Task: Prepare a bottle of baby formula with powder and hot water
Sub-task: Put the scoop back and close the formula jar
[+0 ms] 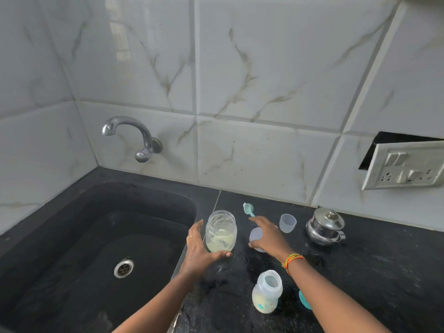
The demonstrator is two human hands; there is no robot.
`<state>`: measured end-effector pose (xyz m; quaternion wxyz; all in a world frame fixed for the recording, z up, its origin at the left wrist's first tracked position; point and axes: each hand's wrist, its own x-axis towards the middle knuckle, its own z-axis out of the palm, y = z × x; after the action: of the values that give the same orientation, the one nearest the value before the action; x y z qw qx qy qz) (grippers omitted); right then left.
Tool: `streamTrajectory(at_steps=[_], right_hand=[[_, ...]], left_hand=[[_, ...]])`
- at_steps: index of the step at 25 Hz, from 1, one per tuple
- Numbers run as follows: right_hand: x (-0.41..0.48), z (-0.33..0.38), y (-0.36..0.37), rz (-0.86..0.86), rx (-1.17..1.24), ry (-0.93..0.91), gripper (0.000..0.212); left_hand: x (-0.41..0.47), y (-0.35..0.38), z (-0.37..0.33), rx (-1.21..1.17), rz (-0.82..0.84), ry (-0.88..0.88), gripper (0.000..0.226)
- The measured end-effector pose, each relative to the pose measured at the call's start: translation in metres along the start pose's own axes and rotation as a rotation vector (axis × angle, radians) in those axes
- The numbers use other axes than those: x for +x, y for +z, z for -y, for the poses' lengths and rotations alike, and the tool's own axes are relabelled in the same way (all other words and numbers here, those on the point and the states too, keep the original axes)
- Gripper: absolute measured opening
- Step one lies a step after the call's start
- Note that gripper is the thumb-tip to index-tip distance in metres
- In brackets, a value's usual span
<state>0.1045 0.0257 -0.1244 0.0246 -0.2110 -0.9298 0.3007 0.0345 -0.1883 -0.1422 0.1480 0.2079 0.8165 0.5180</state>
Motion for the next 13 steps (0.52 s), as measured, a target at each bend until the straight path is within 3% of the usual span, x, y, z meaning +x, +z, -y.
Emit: streamTrajectory(at_steps=[3,5,11,13], right_hand=[[0.014,-0.009,0.011,0.037,-0.24,0.015,0.088],[0.023,-0.015,0.015,0.052,-0.225,0.046,0.087],[0.022,0.02,-0.008,-0.241,0.411,-0.001,0.061],[0.018,0.05,-0.023,-0.208,0.509,-0.093,0.055]], left_hand=[[0.011,0.003,-0.001,-0.04,0.031,-0.022,0.139],[0.018,0.007,0.0,-0.067,0.034,-0.032,0.138],[0.025,0.011,-0.01,-0.084,0.053,0.023,0.127],[0.027,0.013,-0.009,-0.086,0.027,0.018,0.118]])
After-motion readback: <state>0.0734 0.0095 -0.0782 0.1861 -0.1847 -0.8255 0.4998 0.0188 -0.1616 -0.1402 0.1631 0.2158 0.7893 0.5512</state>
